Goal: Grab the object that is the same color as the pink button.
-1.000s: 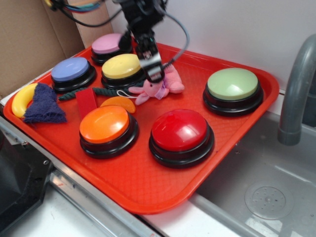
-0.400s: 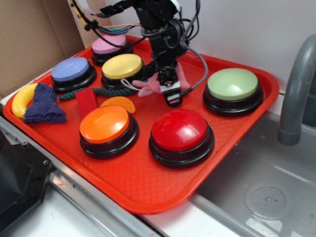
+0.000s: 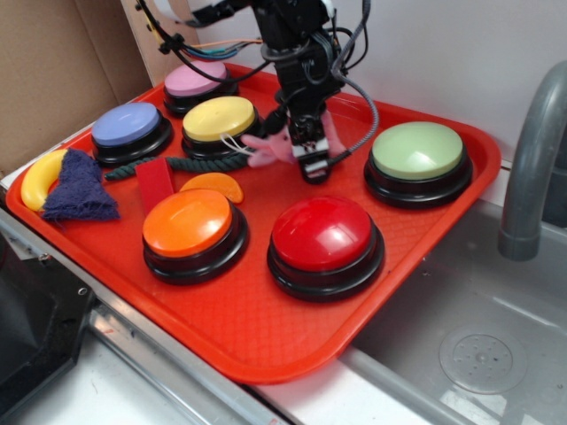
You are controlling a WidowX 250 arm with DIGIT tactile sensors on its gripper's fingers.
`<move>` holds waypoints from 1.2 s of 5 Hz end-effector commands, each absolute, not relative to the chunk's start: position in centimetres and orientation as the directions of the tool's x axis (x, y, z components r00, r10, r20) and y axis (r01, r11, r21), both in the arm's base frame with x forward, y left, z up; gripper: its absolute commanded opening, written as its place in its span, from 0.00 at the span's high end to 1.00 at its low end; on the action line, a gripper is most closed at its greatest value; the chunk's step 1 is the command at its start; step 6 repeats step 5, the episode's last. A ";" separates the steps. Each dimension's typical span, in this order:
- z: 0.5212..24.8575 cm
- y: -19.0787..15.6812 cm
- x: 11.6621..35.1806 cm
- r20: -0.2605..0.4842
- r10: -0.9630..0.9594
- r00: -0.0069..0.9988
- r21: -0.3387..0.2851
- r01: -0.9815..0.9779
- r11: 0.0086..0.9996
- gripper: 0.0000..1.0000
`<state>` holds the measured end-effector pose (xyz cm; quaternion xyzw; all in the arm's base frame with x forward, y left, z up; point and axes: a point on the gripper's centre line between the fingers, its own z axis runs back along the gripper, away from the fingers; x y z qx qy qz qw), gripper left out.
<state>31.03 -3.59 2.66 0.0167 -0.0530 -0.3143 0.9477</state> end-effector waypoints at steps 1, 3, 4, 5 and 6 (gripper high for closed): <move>12.0 -2.9 30.8 0.117 -0.326 0.938 0.080 0.319 0.945 1.00; 18.0 -1.0 25.0 0.194 0.026 0.981 0.065 -0.039 0.997 1.00; 19.0 -0.8 22.7 0.198 0.087 0.976 0.017 -0.092 0.996 1.00; 18.6 -0.3 21.7 0.124 0.106 0.987 -0.047 -0.101 0.994 1.00; 18.6 -0.3 21.7 0.124 0.106 0.987 -0.047 -0.101 0.994 1.00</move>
